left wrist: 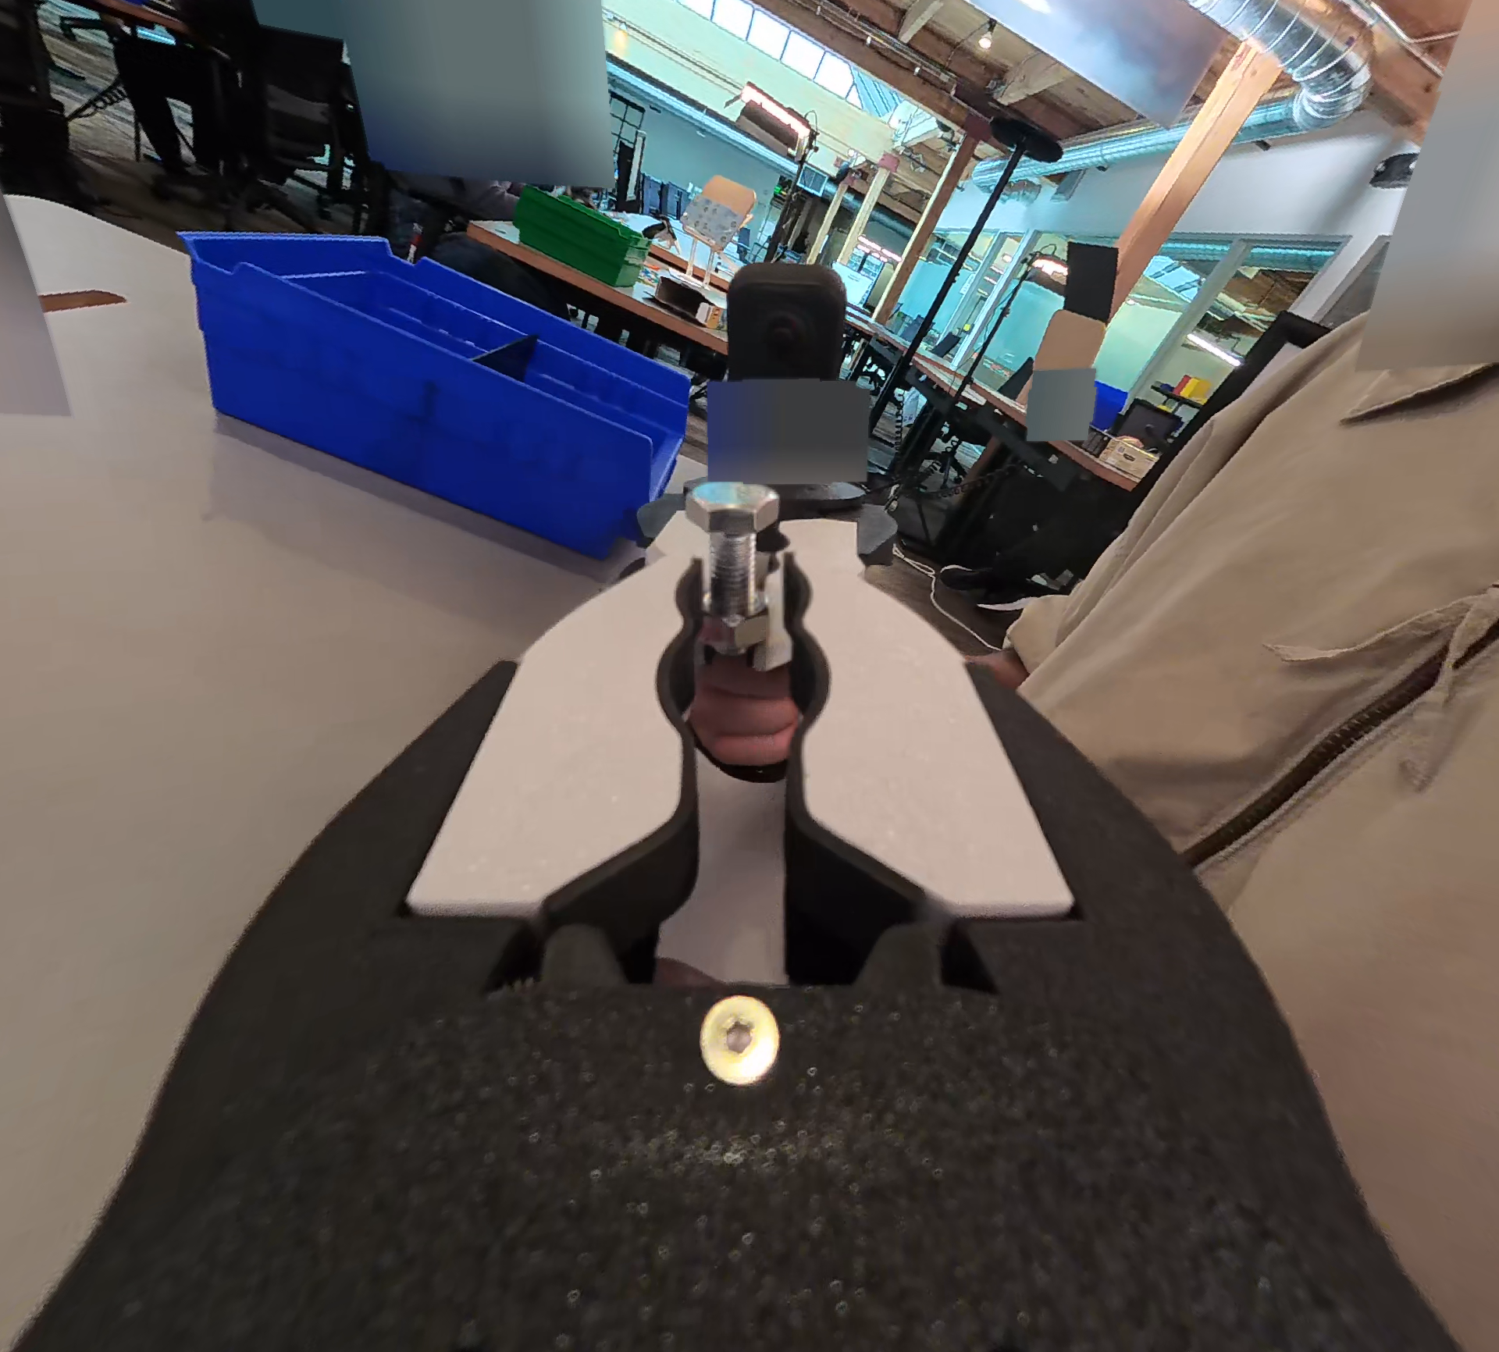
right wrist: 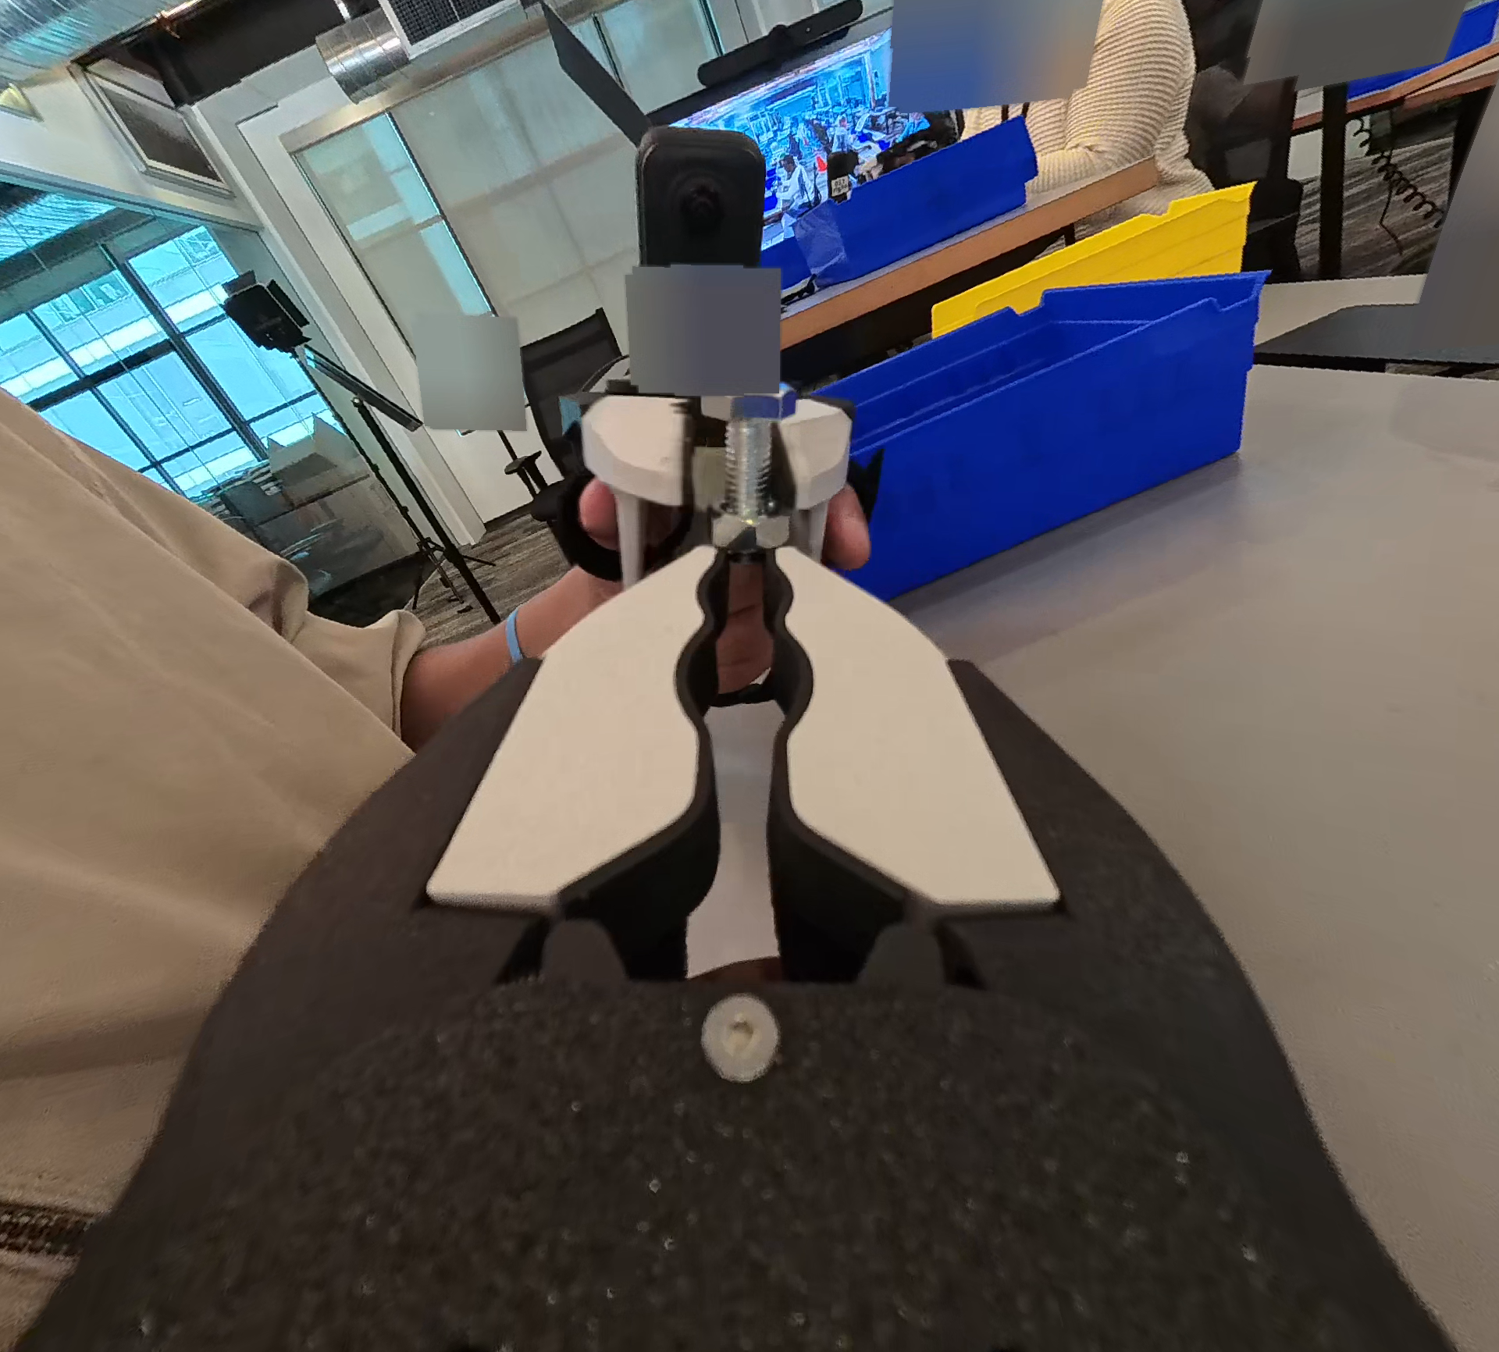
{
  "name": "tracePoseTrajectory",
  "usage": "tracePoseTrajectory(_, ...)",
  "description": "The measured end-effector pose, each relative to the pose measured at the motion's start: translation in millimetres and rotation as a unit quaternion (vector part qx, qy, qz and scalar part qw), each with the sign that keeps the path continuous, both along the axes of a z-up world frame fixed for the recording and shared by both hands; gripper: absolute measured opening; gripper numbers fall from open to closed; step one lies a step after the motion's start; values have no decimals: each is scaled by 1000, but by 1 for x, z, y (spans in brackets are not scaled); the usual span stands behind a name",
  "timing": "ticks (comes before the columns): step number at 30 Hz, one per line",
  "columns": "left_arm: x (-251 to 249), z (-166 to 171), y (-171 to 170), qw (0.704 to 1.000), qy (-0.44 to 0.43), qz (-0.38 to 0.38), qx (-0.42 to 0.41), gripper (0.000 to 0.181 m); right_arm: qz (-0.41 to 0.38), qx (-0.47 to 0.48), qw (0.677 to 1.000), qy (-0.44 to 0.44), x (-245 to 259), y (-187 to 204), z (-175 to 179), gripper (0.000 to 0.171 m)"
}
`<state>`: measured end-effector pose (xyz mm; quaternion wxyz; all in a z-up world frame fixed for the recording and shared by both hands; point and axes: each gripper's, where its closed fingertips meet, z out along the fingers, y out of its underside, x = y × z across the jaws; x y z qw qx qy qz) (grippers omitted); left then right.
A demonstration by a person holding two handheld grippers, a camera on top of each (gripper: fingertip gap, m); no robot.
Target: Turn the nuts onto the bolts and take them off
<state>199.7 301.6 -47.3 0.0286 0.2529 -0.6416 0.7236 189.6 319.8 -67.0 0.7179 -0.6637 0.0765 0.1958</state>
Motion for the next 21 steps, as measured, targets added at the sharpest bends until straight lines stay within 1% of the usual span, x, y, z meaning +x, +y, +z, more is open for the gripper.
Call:
tracePoseTrajectory(4, -1, -5, -1, 1000, 8, -3, 25, 39, 5, -5, 1000, -8, -2, 0, -2, 8)
tracePoseTrajectory(8, -1, -3, 8, 998, -4, 3, 61, 43, 8, -29, 999, -28, -3, -1, -10, 8)
tracePoseTrajectory(11, -1, -7, 16, 993, -13, 7, 119, 44, 11, -53, 997, -46, -2, -2, -17, 8)
tracePoseTrajectory(15, -10, -18, 17, 974, -30, -29, 221, 44, 25, -78, 995, -63, -5, -3, -26, 8)
tracePoseTrajectory(18, -15, -33, 17, 949, -40, -60, 307, 47, 43, -91, 992, -78, -11, -2, -31, 8)
tracePoseTrajectory(19, -16, -37, 17, 941, -43, -66, 329, 48, 49, -95, 991, -82, -14, -1, -31, 8)
tracePoseTrajectory(21, -20, -40, 15, 932, -47, -90, 349, 48, 61, -101, 989, -90, -18, 0, -33, 8)
